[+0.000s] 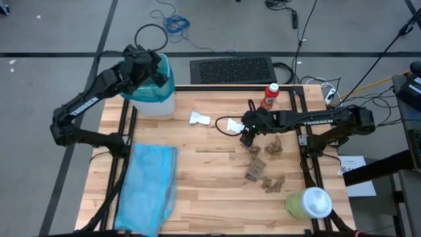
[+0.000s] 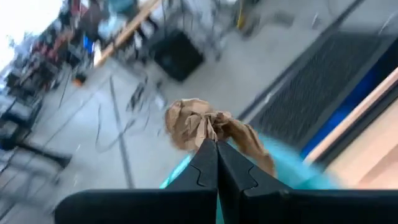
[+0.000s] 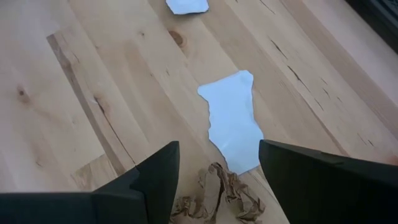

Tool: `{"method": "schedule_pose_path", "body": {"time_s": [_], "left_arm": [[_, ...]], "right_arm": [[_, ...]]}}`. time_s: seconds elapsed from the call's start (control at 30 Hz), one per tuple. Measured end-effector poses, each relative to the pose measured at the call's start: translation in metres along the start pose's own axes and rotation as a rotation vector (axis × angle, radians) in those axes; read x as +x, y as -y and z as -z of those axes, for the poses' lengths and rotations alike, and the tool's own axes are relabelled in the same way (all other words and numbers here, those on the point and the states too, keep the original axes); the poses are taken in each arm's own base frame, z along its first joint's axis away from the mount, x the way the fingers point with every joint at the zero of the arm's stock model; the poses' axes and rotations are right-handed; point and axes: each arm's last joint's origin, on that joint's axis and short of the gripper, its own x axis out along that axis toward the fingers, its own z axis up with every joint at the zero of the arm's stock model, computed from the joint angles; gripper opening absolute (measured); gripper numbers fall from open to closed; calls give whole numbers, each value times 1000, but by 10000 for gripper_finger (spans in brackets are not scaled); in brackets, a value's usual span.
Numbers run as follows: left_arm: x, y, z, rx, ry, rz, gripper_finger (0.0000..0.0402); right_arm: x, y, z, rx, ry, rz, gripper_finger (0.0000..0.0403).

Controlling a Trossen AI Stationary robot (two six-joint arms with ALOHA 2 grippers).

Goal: Place trash/remove bag and relplace
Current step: Put the brown napkin into the trash bin, then put the white paper into the trash bin

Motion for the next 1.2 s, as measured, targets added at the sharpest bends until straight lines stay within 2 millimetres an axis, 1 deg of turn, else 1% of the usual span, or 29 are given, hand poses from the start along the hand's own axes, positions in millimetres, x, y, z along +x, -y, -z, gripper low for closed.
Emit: {"method": "schedule_pose_path", "body": {"time_s": [0.17,0.3,0.47,0.67,0.73,0.8,0.87,0.97,1.07,1.13,1.2], "left_arm": [[27,-2,10,38,-137,1,0],[43,-1,13,72,-186,7,5],[50,0,14,93,-195,36,43],[48,-2,13,113,-185,40,102],[45,-4,13,107,-174,36,118],[38,-7,11,77,-127,57,131],[29,-8,9,57,-60,136,139],[8,-9,3,29,81,242,141],[-11,-4,-3,31,210,366,142],[-21,1,-4,47,259,447,142],[-28,11,-4,88,276,555,141]], "right_arm": [[0,0,0,1,0,0,212],[0,0,0,3,0,0,212],[0,0,0,3,0,0,212],[0,0,0,2,0,0,212],[0,0,0,2,0,0,212],[0,0,0,0,0,0,212],[0,0,0,0,0,0,212],[0,0,0,0,3,-1,212],[0,0,-1,0,7,-2,212],[0,0,-1,-2,10,-3,212],[0,0,-1,-2,10,-4,212]]}}
